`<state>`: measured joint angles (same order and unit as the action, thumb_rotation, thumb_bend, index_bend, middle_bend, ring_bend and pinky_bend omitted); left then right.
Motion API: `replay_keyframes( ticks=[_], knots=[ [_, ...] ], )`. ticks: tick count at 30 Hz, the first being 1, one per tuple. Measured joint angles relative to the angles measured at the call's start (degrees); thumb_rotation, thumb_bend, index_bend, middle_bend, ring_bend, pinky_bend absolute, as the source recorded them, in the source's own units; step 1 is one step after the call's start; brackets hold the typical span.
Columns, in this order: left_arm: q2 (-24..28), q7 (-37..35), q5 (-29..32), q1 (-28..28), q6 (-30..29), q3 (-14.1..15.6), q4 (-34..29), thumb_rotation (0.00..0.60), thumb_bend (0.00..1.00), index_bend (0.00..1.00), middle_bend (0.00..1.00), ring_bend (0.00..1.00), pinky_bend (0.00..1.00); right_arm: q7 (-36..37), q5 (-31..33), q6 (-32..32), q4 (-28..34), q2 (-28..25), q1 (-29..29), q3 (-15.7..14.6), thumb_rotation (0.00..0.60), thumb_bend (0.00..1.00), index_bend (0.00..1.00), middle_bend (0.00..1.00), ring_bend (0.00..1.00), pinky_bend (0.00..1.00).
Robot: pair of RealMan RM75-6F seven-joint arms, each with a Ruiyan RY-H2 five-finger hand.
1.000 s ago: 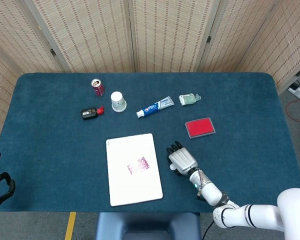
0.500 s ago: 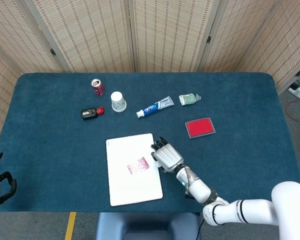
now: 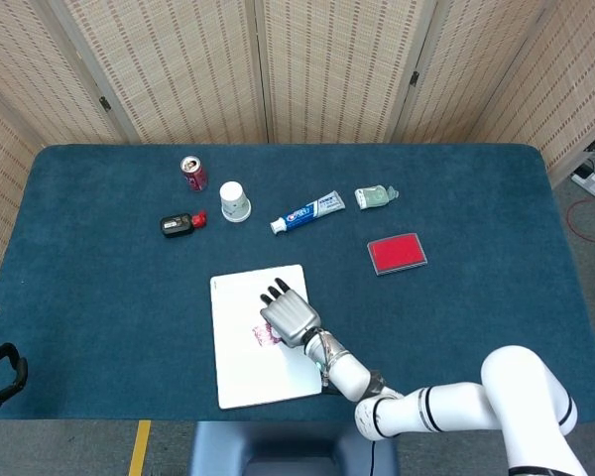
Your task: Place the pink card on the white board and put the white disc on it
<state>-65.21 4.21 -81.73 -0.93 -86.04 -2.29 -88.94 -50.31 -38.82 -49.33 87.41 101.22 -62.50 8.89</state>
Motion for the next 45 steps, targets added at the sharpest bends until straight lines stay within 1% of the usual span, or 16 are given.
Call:
replay_keyframes(
  ticks=[4,5,9,11,13,16,19,22,26,31,35,39,41,45],
  knots=[
    [0.05,-0.32,0.07,0.02,0.06,-0.04,0.12,0.600,0.16,0.11,0.05,0.06,0.00,0.14,0.77,0.20,-1.37,0.84,-0.95,-0.52,0.600,0.35,0.33,0.18,0.10,0.05],
    [0.04,-0.33,0.06,-0.02,0.13,-0.05,0.14,0.600,0.16,0.11,0.05,0.06,0.00,0.40,0.73,0.15,-1.44,0.84,-1.00,-0.72,0.600,0.35,0.28,0.18,0.10,0.05],
    [-0.04,-0.19,-0.09,-0.30,0.41,-0.09,0.08,0.600,0.16,0.11,0.05,0.06,0.00,1.53,0.31,-0.20,-1.08,0.10,-0.79,-1.36,0.600,0.35,0.17,0.17,0.10,0.05],
    [-0.03,-0.16,-0.23,-0.45,0.43,-0.20,-0.07,0.600,0.16,0.11,0.05,0.06,0.00,2.34,-0.29,-0.97,-0.30,-0.74,-0.32,-1.51,0.600,0.35,0.15,0.17,0.11,0.05],
    [0.01,-0.24,-0.41,-0.62,0.35,-0.36,-0.19,0.600,0.15,0.11,0.05,0.06,0.00,3.35,-1.31,-2.10,0.87,-1.89,0.49,-1.67,0.600,0.35,0.15,0.17,0.11,0.05],
    [0.12,-0.31,-0.52,-0.96,0.48,-0.60,-0.34,0.600,0.16,0.11,0.05,0.06,0.00,5.57,-4.13,-5.13,3.60,-4.98,2.83,-2.26,0.600,0.35,0.14,0.16,0.10,0.05],
    [0.24,-0.84,-0.51,-1.26,0.99,-0.68,-0.75,0.600,0.15,0.11,0.05,0.06,0.00,7.68,-7.98,-9.46,6.74,-9.43,6.24,-3.63,0.600,0.35,0.12,0.14,0.09,0.05],
    [0.29,-1.18,-0.34,-1.61,1.68,-0.71,-1.16,0.600,0.16,0.11,0.05,0.06,0.00,9.89,-12.41,-15.10,10.02,-14.76,10.80,-6.01,0.600,0.35,0.08,0.08,0.06,0.05],
    [-0.08,0.21,0.20,-2.08,1.90,-1.19,-1.94,0.600,0.16,0.11,0.05,0.06,0.00,16.41,-18.38,-22.06,13.95,-22.89,17.94,-9.53,0.600,0.35,0.03,0.01,0.02,0.03],
    [-0.76,2.52,0.27,-2.80,1.34,-2.13,-3.52,0.600,0.16,0.11,0.05,0.06,0.00,26.56,-25.93,-27.71,15.78,-30.92,26.75,-13.92,0.600,0.35,0.00,0.00,0.00,0.00],
    [-1.27,4.69,0.48,-3.37,0.82,-2.92,-4.77,0.600,0.16,0.11,0.05,0.06,0.00,33.68,-31.97,-34.30,15.77,-36.53,34.48,-17.21,0.600,0.35,0.00,0.00,0.00,0.00],
    [-1.64,6.96,0.80,-4.03,1.00,-3.28,-6.44,0.600,0.16,0.11,0.05,0.06,0.00,37.30,-35.81,-39.75,13.75,-38.18,40.23,-18.61,0.600,0.35,0.00,0.00,0.00,0.00],
    [-1.78,7.91,1.03,-4.35,1.05,-3.52,-7.46,0.600,0.16,0.11,0.05,0.06,0.00,38.56,-36.49,-41.22,12.61,-38.50,42.98,-18.93,0.600,0.35,0.00,0.00,0.00,0.00],
    [-1.88,8.91,1.97,-4.86,1.33,-4.04,-8.20,0.600,0.16,0.11,0.05,0.06,0.00,40.01,-37.57,-42.84,10.75,-38.49,46.74,-18.78,0.600,0.35,0.00,0.00,0.00,0.00]
  ],
)
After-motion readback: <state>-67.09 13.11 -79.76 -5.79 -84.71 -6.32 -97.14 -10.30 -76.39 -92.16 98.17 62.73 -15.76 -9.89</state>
